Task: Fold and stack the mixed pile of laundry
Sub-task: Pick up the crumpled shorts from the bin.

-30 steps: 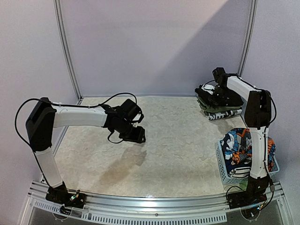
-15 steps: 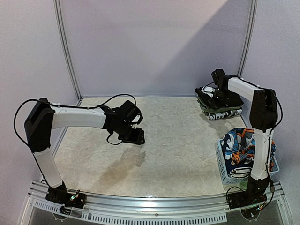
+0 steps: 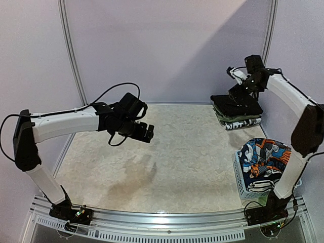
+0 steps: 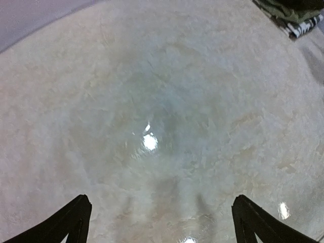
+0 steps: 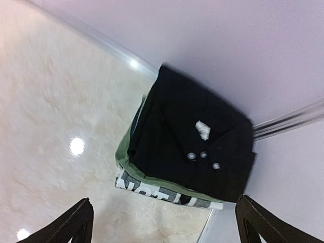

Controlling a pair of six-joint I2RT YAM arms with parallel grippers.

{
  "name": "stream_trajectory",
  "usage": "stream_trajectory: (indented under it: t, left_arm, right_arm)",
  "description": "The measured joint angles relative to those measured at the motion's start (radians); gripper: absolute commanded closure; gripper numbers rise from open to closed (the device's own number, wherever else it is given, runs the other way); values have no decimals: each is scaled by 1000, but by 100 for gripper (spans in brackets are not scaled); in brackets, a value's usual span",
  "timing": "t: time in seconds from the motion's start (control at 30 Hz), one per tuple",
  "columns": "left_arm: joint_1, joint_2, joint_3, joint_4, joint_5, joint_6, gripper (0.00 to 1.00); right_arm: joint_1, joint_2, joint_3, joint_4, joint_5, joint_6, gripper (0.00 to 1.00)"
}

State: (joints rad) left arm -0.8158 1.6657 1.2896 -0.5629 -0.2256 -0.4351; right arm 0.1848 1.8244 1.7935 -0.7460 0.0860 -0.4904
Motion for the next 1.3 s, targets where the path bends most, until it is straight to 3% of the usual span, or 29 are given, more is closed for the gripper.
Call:
stream_trajectory:
  t: [0.23,0.33,0.43,0.6,0.77,0.93,1.17,1.3]
  left_arm:
    - [-1,-136,20,10,-261,56,0]
    - [0,-209,-62,71,-305,55,1]
    - [0,-233,-114,95,-294,65,1]
    - [-1,-206,-115,102,-207,96,13]
    - [-3,-200,-122,117,-113,121,16]
    - [-9,-200,-154,134,-63,121,17]
    - [-13,-199,-165,140,-35,124,19]
    - [-13,-199,-169,143,-32,133,20]
  right_arm:
    - [-10,-331,-116,-43,-69,153,1]
    - [-69,-421,-204,-134,-154,173,1]
    - [-169,-493,-320,-227,-175,147,4]
    - [-294,-557,-459,-398,-150,17,13]
    - [-397,-517,-476,-528,-140,-104,14]
    - [-468,-431,-486,-542,-87,-176,15]
    - [-511,-339,-486,-528,-34,-238,37]
    - [-512,-299,-484,-542,-37,-255,66]
